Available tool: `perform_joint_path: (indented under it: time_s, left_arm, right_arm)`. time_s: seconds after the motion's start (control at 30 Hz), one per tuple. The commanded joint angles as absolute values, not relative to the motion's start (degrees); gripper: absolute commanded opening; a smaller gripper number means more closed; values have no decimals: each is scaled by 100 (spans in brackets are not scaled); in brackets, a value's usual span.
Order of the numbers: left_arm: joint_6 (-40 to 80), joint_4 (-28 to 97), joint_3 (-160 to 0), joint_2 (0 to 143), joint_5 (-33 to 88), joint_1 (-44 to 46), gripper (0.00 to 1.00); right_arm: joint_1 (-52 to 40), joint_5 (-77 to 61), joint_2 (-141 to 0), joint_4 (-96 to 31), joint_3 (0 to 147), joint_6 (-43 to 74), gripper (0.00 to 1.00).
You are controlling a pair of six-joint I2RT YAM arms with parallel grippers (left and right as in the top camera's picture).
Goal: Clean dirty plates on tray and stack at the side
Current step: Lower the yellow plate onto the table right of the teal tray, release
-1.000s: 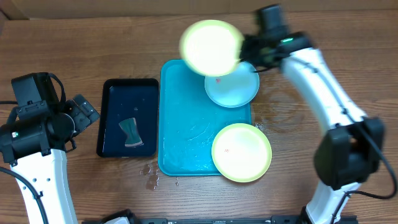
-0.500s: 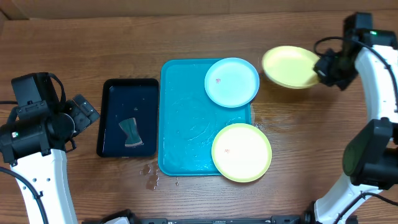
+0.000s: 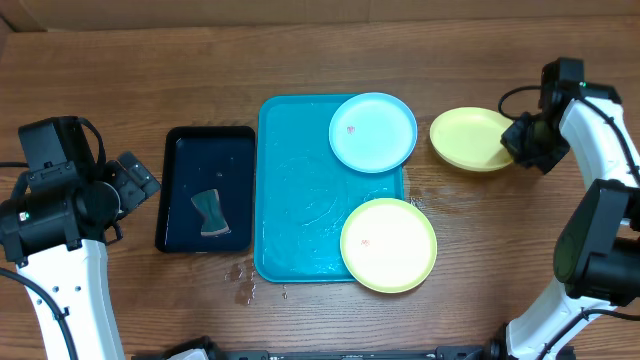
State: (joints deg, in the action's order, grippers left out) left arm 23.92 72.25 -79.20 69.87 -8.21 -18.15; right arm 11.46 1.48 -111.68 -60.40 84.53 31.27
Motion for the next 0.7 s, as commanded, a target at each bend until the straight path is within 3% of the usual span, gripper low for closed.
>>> perform_joint_path:
  time_s: [0.0,0.37,0.6,0.67]
  left_arm:
    - [2488,7216,-8042,7004,-873,-1835,100]
    - [2488,7216,-8042,7004,-873,-1835,100]
    - [2488,7216,-8042,7004,-873,-1835,100]
    - [2488,7216,-8042,7004,-873,-1835,100]
  right_arm:
    - [1092,108,-11028,-5787,8152,3155,4]
    - [792,-115,-11028,-5166,7489,3153,5]
    - [762,-617,-11024,-5367,7658,2803,27]
    - [797,-615,-11008,-5697,7907,2663,29]
